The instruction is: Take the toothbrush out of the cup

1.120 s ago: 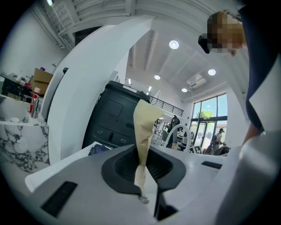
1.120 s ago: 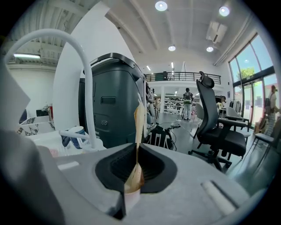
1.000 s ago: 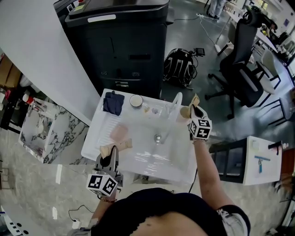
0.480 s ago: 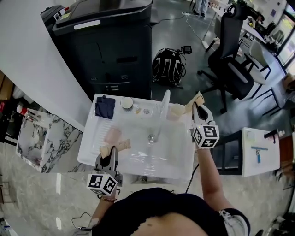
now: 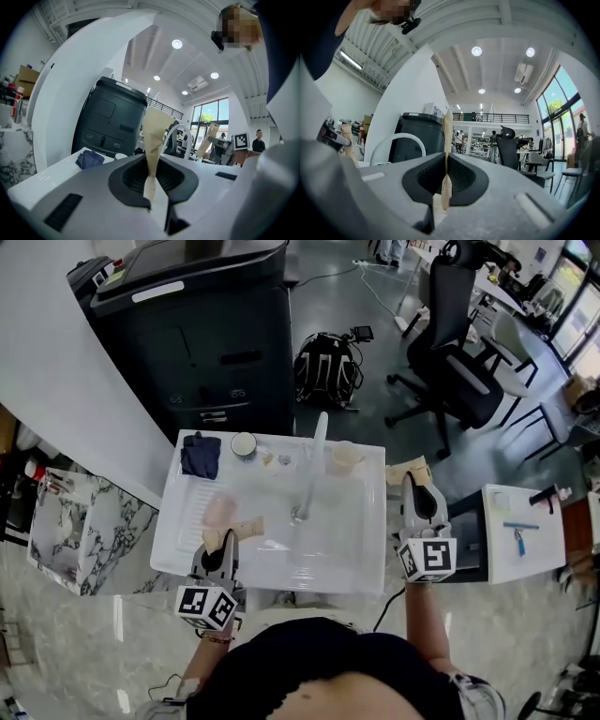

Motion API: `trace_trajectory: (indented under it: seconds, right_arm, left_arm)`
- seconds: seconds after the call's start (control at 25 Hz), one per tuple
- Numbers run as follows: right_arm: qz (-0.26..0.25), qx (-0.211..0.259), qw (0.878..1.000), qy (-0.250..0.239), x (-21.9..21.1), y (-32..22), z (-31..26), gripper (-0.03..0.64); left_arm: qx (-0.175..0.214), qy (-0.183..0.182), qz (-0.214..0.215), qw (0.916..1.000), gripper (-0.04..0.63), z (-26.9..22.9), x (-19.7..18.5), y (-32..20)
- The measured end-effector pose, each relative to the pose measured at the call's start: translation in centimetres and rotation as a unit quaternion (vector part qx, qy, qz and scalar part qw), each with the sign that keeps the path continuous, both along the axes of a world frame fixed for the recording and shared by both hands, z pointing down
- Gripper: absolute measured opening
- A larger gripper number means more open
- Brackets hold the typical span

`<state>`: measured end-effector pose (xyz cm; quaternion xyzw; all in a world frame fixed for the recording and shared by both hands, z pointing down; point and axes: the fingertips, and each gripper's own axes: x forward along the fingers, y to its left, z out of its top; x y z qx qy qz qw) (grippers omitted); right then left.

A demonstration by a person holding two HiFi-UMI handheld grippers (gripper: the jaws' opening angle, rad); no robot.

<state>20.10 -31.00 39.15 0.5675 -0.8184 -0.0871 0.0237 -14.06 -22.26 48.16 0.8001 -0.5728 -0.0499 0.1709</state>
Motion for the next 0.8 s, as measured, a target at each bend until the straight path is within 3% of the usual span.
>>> trace_trajectory:
  seconds: [0.48, 0.8]
  right_arm:
    - [0.031, -0.040, 0.996, -0.070, 0.3, 6.6, 3.2, 0.009]
    - [0.047, -0.100, 0.988, -0.109, -0.4, 8.7, 7.8, 0.009]
  left_arm:
    - [0.008, -0.025, 0.015, 0.9995, 0.032, -0.4, 0.8, -0.2]
    - [0.009, -0.032, 0.015, 0.9994, 0.032, -0.8, 1.0, 0.2]
